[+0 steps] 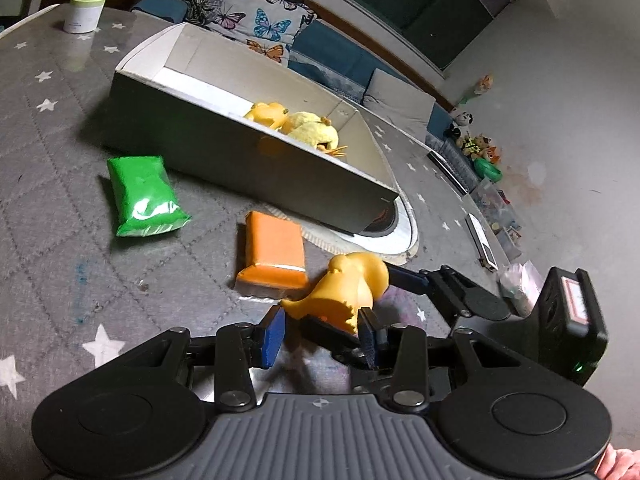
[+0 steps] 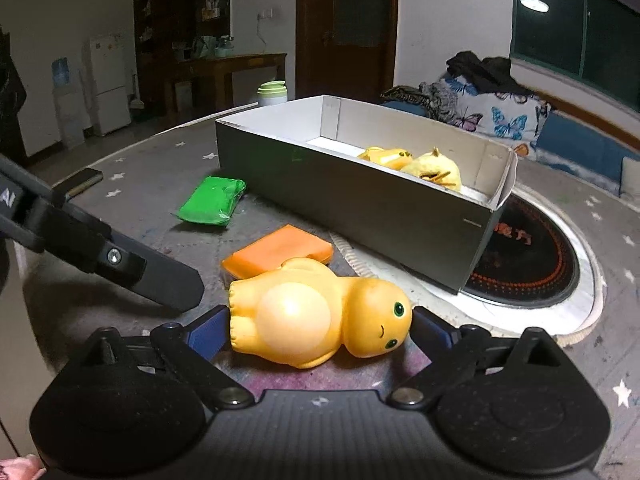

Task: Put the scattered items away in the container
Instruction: 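Close both grippers around the large yellow rubber duck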

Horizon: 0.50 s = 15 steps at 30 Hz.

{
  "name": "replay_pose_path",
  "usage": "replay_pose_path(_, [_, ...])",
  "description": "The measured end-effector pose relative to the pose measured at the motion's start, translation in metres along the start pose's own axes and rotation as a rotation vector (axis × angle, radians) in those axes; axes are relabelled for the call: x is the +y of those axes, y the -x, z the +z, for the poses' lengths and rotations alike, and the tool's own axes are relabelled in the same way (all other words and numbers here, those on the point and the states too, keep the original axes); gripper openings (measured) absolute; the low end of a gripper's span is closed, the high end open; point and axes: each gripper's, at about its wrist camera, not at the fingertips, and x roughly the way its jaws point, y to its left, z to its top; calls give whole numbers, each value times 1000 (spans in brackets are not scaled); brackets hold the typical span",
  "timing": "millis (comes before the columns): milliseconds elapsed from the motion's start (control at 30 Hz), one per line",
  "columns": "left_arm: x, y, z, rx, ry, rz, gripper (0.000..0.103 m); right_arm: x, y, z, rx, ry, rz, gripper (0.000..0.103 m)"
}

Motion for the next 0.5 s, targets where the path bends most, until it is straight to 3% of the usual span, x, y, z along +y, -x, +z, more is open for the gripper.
replay_pose_path(200, [-12, -3, 7, 9, -55, -10, 42, 5, -8, 0, 2, 27, -30, 98])
replay_pose_path(500, [-25, -27, 17, 86, -139, 19, 42, 8, -9, 0, -3, 69, -17, 97])
